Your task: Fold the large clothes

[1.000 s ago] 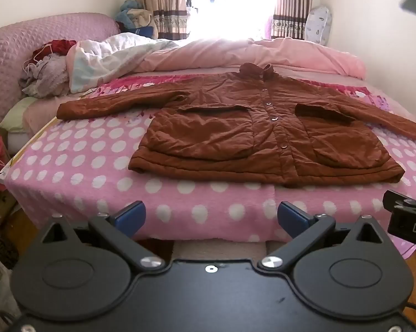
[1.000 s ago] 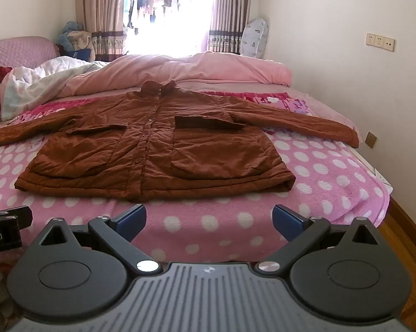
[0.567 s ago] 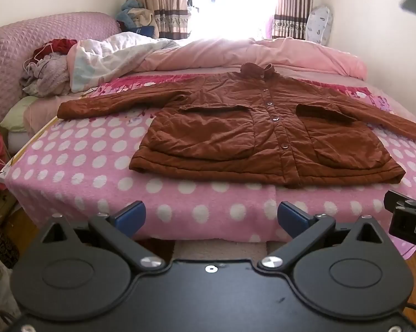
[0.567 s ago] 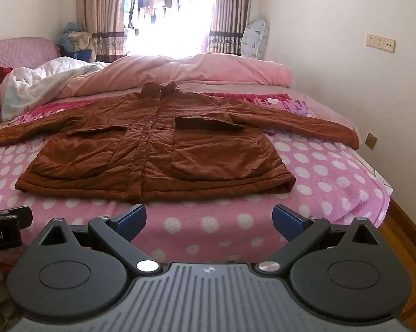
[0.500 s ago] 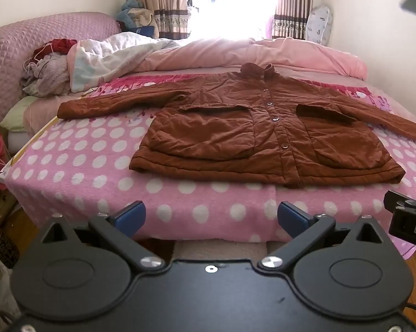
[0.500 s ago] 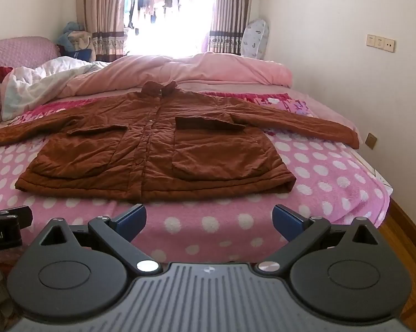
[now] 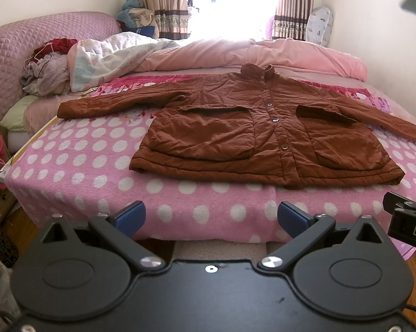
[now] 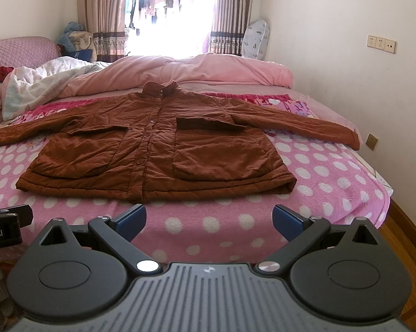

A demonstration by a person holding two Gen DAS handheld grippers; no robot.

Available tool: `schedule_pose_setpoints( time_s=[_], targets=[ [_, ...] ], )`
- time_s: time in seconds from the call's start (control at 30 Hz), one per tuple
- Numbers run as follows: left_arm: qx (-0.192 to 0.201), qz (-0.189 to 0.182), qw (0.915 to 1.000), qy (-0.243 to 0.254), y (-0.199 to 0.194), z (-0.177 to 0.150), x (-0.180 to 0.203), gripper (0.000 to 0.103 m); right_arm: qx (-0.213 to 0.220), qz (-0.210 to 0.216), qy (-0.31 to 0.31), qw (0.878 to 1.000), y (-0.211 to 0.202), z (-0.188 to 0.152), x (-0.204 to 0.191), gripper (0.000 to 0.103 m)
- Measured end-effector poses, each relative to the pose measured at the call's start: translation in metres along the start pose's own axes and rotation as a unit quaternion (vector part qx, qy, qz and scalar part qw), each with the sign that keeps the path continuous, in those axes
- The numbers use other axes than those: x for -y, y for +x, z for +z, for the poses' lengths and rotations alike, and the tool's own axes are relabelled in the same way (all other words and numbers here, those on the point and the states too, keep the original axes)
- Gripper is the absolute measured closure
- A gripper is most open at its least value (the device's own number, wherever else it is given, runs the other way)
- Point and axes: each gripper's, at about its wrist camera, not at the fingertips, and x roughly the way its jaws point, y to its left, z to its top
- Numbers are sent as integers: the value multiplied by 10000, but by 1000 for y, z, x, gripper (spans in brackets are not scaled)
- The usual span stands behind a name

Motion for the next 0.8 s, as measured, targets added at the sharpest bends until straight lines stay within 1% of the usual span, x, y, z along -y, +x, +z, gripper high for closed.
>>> schedule_pose_setpoints(
  time_s=[0.8],
  targets=[
    [23,13,10000,-23,-3,0,2,0,3,4,-1,10000,0,0,0,0]
  ],
)
